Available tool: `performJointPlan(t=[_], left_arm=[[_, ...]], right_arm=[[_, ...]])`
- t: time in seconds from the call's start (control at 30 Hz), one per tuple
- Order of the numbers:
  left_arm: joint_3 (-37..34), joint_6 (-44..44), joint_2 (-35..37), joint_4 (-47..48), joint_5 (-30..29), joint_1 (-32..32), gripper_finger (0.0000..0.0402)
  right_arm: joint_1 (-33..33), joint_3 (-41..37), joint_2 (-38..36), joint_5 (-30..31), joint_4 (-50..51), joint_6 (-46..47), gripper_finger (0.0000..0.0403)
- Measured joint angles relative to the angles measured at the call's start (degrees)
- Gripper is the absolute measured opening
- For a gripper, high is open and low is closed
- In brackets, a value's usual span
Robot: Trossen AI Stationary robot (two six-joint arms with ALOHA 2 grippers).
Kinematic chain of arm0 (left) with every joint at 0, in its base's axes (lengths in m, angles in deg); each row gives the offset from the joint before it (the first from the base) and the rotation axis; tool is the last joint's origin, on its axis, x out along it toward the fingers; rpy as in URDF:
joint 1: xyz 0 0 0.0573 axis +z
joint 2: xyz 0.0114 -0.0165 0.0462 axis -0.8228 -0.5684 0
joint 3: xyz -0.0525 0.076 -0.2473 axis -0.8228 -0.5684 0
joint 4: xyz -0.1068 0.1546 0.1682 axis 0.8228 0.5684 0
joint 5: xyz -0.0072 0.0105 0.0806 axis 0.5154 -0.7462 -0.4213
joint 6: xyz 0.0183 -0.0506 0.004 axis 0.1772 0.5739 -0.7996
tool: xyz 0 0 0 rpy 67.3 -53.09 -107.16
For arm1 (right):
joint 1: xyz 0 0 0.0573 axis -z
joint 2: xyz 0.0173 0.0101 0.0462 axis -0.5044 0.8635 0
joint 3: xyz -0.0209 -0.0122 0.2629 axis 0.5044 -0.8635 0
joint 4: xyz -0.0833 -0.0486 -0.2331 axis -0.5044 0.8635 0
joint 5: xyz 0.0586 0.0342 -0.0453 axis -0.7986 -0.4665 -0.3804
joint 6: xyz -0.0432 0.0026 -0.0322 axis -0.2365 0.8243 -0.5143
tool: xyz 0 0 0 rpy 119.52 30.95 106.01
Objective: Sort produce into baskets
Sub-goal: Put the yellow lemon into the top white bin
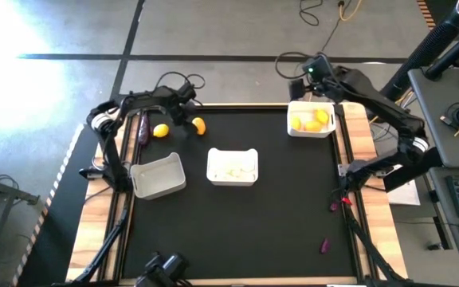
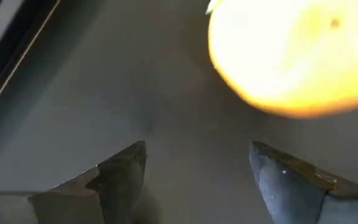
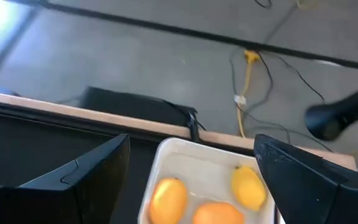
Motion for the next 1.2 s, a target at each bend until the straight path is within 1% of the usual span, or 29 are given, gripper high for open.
performJointPlan(t=[0.13, 0.2, 0.27, 0.43, 0.57, 0.63, 0.7, 0.83, 0.93, 1.0, 1.1, 1.2], left_arm=[[0.8, 0.8, -1.9, -4.3, 0.2, -1.6, 0.0257], [1.6, 1.6, -2.4, -7.0, 0.3, -2.3, 0.0251], [2.3, 1.7, -3.3, -8.5, 0.3, -3.2, 0.0245], [5.6, 1.7, -6.1, -12.7, 0.3, -5.5, 0.0234], [9.8, 1.7, -10.4, -12.3, -0.3, -7.6, 0.0231], [12.7, 1.6, -12.7, -13.0, 0.0, -8.5, 0.0230], [15.5, 1.6, -14.6, -11.7, -0.4, -9.2, 0.0230], [20.4, 1.6, -16.9, -12.2, 0.1, -10.2, 0.0230], [22.7, 1.4, -16.9, -11.9, 0.5, -10.5, 0.0230], [24.1, 0.6, -16.7, -11.2, 0.4, -10.5, 0.0230], [25.0, -0.3, -16.2, -6.1, 0.1, -10.3, 0.0230], [24.6, -0.4, -14.3, -2.3, 0.1, -10.1, 0.0230]], right_arm=[[-3.0, 1.2, -1.4, 0.0, -0.1, -0.5, 0.0329], [-5.3, 1.1, -1.5, -0.2, -0.1, -2.5, 0.0327], [-7.8, 0.5, -1.1, -2.1, -0.1, -5.2, 0.0327], [-13.5, -1.6, 1.5, -6.1, -1.5, -8.0, 0.0325], [-16.2, -2.7, 5.1, -6.3, -3.5, -10.6, 0.0325], [-16.9, -2.7, 7.3, -6.5, -4.6, -12.0, 0.0327], [-17.1, -2.7, 9.5, -7.0, -5.7, -13.4, 0.0327], [-17.1, -2.7, 13.2, -9.5, -7.3, -15.9, 0.0323], [-17.0, -2.7, 16.0, -9.7, -8.4, -18.6, 0.0320], [-17.0, -2.7, 17.9, -10.8, -10.9, -20.1, 0.0320], [-16.7, -2.7, 20.6, -14.8, -15.5, -21.8, 0.0322], [-16.4, -2.7, 23.2, -16.5, -20.6, -22.1, 0.0325]])
